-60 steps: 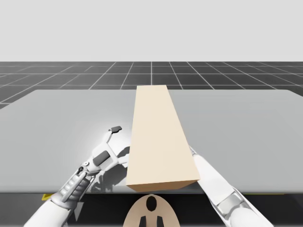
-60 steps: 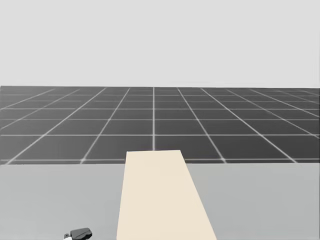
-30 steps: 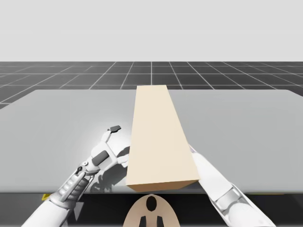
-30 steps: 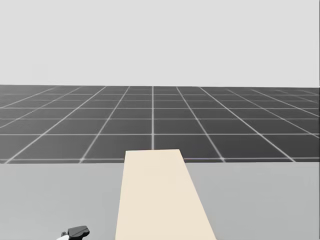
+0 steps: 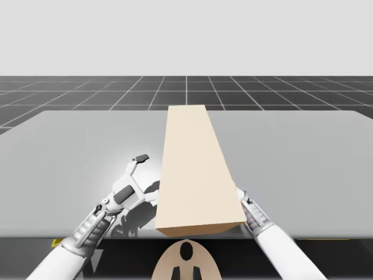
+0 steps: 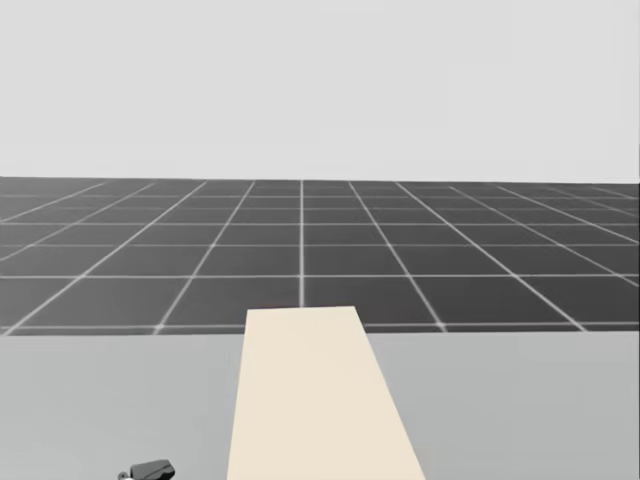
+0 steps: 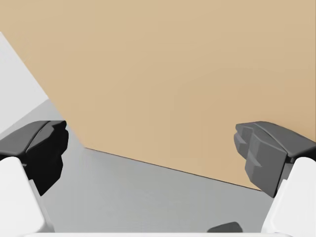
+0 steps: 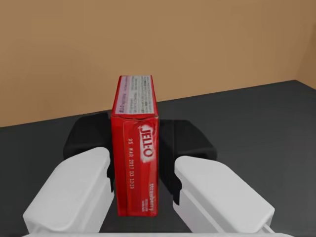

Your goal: Retrieve the object from inside the box.

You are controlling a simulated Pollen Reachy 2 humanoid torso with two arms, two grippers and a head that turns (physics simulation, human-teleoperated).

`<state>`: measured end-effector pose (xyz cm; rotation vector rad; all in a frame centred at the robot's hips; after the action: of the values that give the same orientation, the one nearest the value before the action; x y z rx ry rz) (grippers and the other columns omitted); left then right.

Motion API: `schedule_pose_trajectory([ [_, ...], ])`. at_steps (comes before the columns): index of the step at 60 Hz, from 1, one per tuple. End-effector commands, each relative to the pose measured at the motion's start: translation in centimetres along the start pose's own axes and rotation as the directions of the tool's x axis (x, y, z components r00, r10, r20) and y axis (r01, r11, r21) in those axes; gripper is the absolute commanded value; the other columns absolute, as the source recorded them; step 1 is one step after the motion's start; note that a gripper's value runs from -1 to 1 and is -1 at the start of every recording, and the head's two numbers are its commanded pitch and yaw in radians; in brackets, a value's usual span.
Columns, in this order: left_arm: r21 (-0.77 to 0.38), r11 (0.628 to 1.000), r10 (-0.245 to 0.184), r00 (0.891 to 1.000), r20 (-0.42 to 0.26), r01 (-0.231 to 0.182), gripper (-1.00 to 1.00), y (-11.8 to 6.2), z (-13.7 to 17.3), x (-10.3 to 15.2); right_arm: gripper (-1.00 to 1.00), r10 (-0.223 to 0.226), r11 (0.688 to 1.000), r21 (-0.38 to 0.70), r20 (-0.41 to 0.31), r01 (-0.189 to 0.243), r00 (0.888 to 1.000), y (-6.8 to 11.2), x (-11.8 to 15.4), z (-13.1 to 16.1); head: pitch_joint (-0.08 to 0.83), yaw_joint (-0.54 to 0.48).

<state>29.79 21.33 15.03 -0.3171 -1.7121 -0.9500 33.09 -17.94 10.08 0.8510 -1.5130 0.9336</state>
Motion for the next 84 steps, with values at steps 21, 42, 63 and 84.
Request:
schedule_pose_trajectory([
  [21, 0.009, 1.000, 0.006, 1.000, -0.006, -0.005, -1.00, -0.1, -0.2, -0.1, 1.00, 0.089, 0.983, -0.158, -0.002, -0.088, 0.996, 1.4, 1.6, 9.2, 0.094, -0.04],
  [42, 0.023, 1.000, 0.002, 1.000, -0.012, -0.002, -1.00, 0.2, -0.1, -0.2, 1.00, 0.125, 0.955, -0.268, -0.025, -0.127, 0.992, -0.3, 2.2, 13.2, 0.089, -0.04],
  [63, 0.039, 0.999, 0.004, 1.000, -0.015, -0.004, -1.00, 0.5, -0.1, -0.3, 1.00, 0.203, 0.898, -0.392, -0.031, -0.199, 0.979, -3.7, 5.5, 16.8, 0.084, -0.04],
  [84, 0.051, 0.999, 0.007, 1.000, -0.014, -0.006, -1.00, 0.9, 0.1, -0.3, 1.00, 0.327, 0.809, -0.507, -0.028, -0.296, 0.945, -8.0, 12.5, 19.0, 0.080, -0.04],
])
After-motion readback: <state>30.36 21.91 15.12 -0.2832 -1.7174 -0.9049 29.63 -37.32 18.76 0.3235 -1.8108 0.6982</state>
